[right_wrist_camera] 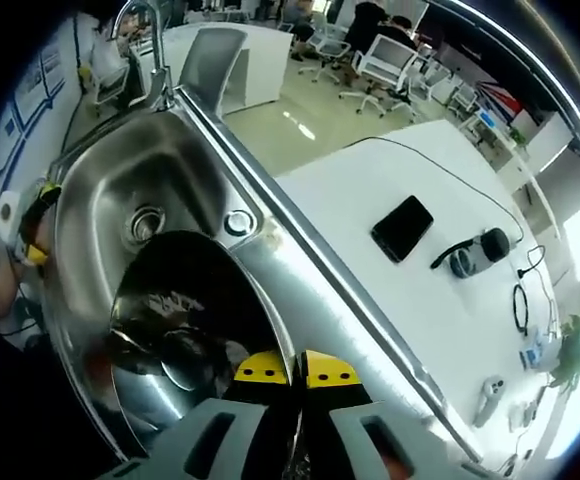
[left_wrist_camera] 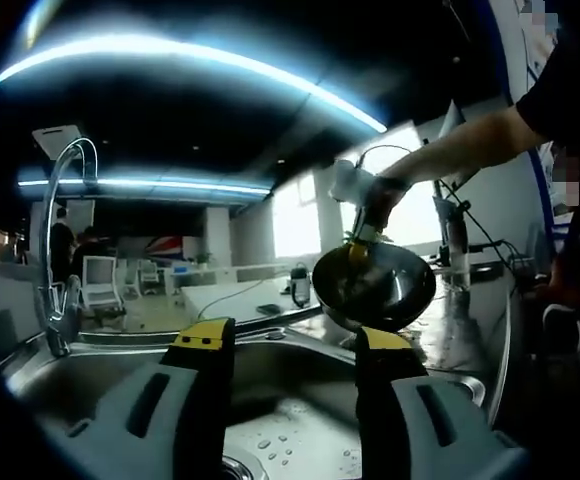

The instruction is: Pick up bowl with dirty water move over sink pour dirty water into sink return bowl to place

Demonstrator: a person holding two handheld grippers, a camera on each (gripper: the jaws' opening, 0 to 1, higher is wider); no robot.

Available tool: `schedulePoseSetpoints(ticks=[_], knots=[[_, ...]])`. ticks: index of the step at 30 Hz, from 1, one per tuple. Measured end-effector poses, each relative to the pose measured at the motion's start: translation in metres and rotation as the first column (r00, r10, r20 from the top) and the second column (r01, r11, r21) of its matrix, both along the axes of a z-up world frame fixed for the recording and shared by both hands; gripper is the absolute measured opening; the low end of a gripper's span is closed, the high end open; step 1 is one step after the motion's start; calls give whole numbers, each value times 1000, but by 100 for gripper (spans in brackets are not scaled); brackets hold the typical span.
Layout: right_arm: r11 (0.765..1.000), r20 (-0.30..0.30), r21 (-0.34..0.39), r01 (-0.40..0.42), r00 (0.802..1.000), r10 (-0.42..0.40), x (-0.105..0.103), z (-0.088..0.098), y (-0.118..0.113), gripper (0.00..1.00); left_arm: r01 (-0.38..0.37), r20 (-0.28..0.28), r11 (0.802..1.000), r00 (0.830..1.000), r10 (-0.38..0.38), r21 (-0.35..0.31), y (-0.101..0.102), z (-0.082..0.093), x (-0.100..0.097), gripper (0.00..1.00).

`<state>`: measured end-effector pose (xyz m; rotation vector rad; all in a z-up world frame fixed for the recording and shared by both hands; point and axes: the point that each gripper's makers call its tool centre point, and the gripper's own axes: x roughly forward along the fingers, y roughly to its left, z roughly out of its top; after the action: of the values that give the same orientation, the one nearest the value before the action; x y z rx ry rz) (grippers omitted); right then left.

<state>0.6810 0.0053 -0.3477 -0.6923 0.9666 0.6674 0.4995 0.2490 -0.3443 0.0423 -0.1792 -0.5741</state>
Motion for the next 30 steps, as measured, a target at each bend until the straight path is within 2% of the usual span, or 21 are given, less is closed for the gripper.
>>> schedulePoseSetpoints(ticks=[12, 22, 30], knots=[[999, 30, 30, 15, 999, -16, 3, 21, 23, 0, 13, 4, 1000, 1000, -13, -14, -1, 3, -2, 49], [1000, 44, 27, 12, 999, -13, 4, 24, 38, 0, 26, 13, 999, 1000, -26, -27, -2, 5, -3, 52], [999, 63, 39, -3, 998, 1, 11, 31, 61, 0, 13, 21, 1000, 1000, -13, -3, -2, 4, -2, 51]])
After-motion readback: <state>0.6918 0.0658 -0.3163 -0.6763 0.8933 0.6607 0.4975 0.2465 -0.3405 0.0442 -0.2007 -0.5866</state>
